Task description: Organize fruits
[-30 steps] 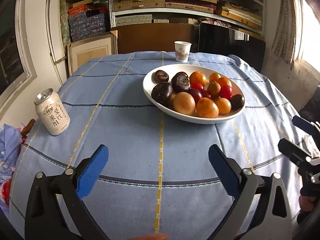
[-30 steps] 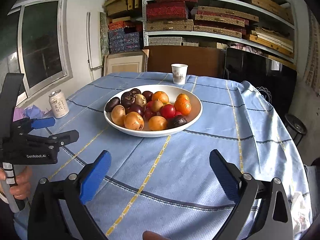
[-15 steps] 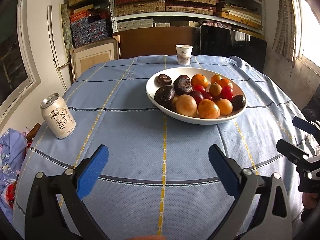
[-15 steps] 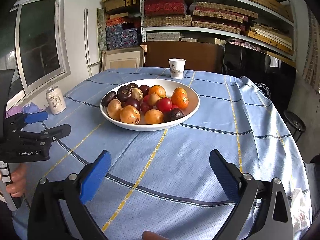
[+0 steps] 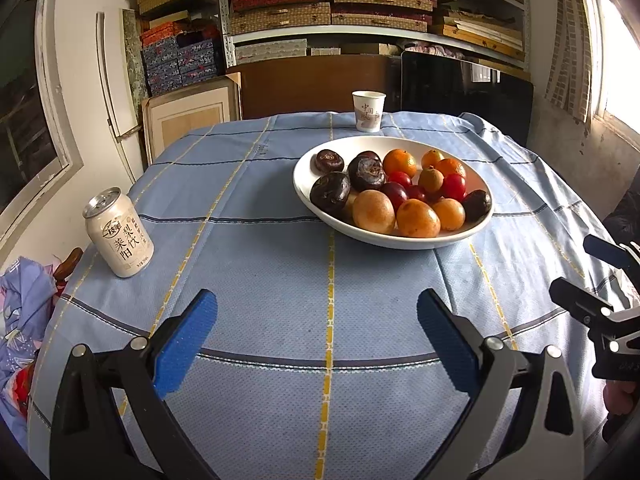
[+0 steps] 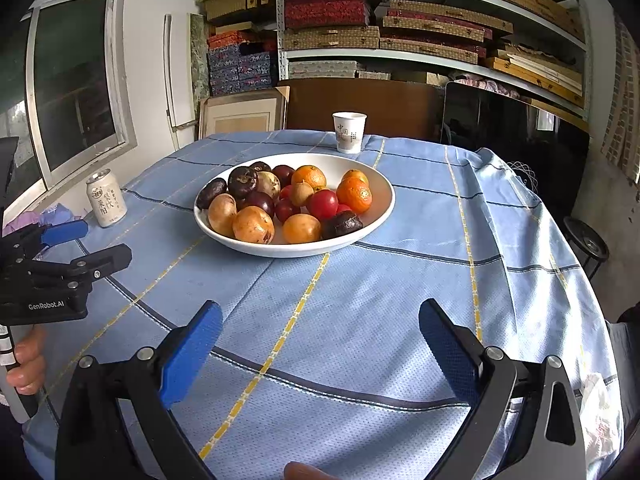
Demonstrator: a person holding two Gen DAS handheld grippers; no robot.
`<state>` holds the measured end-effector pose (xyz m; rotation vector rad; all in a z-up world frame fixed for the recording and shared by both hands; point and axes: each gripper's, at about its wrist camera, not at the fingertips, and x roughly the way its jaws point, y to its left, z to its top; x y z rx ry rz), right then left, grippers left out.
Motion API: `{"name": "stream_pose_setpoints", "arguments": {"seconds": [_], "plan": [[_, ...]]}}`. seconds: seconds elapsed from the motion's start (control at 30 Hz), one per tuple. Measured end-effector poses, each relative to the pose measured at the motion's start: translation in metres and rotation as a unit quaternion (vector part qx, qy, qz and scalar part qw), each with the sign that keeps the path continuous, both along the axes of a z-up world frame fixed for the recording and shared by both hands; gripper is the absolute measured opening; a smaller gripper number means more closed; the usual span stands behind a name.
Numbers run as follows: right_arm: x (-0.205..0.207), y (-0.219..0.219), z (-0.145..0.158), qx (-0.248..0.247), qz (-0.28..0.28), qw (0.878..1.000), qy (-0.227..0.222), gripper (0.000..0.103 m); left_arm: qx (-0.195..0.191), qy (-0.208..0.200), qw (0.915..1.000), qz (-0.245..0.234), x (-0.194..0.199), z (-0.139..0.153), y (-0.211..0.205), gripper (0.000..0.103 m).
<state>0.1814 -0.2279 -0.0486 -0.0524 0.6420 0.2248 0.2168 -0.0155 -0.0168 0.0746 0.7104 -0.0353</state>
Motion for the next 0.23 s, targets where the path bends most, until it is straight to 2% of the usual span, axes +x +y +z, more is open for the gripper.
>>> {"name": "stream_pose_setpoints", "arguments": {"seconds": [0.23], "plan": [[0.0000, -0.0002, -0.0002, -0.001, 0.000, 1.000, 0.000, 0.099, 0.002, 0.001, 1.0000, -0.006, -0.0010, -0.0004, -0.0015, 0.098]]}}
